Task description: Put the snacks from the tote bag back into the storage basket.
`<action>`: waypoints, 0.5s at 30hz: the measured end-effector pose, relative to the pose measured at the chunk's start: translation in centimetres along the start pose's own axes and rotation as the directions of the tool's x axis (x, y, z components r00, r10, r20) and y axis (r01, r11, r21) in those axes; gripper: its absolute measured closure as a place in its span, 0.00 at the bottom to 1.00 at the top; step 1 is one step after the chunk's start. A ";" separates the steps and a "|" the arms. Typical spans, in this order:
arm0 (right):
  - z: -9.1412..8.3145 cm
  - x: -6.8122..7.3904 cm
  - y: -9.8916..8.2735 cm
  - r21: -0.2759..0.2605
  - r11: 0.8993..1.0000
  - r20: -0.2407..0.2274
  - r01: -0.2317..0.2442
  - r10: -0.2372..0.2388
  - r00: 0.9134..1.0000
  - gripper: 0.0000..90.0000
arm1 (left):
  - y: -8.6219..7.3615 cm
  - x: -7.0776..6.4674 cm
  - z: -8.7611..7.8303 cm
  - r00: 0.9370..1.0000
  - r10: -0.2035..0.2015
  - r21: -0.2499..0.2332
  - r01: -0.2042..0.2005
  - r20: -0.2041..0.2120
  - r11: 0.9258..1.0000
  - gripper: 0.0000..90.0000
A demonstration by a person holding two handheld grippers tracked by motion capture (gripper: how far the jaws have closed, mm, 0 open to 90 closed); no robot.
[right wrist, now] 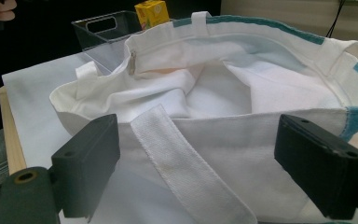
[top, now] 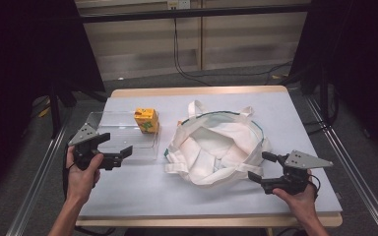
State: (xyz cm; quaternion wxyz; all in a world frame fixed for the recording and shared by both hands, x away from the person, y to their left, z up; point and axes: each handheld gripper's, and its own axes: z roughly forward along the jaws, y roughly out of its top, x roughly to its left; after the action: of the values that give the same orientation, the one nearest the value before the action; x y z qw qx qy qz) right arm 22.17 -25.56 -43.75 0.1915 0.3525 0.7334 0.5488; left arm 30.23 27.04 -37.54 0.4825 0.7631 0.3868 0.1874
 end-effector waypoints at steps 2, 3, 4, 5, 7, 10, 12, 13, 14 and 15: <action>-0.1 0.1 0.0 0.000 1.000 0.000 0.002 -0.002 1.000 0.16 | -0.6 -0.4 -0.4 1.000 0.005 0.002 -0.005 0.003 1.000 0.03; 0.0 0.0 0.0 0.001 1.000 0.000 0.002 -0.002 1.000 0.16 | -1.1 -0.6 -0.6 1.000 0.012 0.004 -0.012 0.001 1.000 0.03; 0.0 0.0 0.0 0.000 1.000 0.001 0.002 -0.002 1.000 0.16 | -1.5 -0.8 -0.8 1.000 0.015 0.008 -0.015 0.008 1.000 0.03; 0.0 0.0 0.0 0.001 1.000 0.002 0.001 -0.001 1.000 0.16 | -1.9 -1.0 -0.9 1.000 0.020 0.016 -0.020 0.013 1.000 0.03; 0.0 0.0 0.0 0.000 1.000 0.000 0.003 -0.003 1.000 0.16 | -2.8 -1.4 -1.3 0.999 0.031 0.012 -0.031 -0.008 0.999 0.03; 0.0 0.0 0.0 0.002 1.000 0.000 0.001 -0.001 1.000 0.16 | -3.9 -1.5 -1.9 1.000 0.001 -0.010 -0.001 -0.013 1.000 0.03; 0.0 0.0 0.0 0.002 1.000 0.000 0.006 -0.006 1.000 0.16 | -4.6 -1.6 -2.3 1.000 -0.001 -0.005 0.001 -0.021 1.000 0.03; 0.0 0.1 -0.1 0.003 1.000 0.000 0.006 -0.006 1.000 0.16 | -4.9 -1.6 -2.5 1.000 0.000 -0.004 -0.001 -0.023 1.000 0.03; 0.0 0.0 -0.1 0.003 1.000 -0.001 0.005 -0.005 1.000 0.16 | -5.4 -1.6 -2.7 1.000 -0.007 -0.006 0.006 -0.020 1.000 0.03; 0.0 0.0 -0.1 0.003 1.000 0.001 0.004 -0.004 1.000 0.16 | -5.8 -1.5 -2.9 1.000 -0.017 -0.012 0.016 -0.010 1.000 0.03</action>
State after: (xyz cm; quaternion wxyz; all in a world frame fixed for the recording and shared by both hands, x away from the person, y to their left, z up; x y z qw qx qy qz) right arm 22.12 -25.55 -43.82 0.1925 0.3516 0.7349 0.5471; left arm 24.97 28.92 -41.21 0.4867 0.7560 0.3944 0.1897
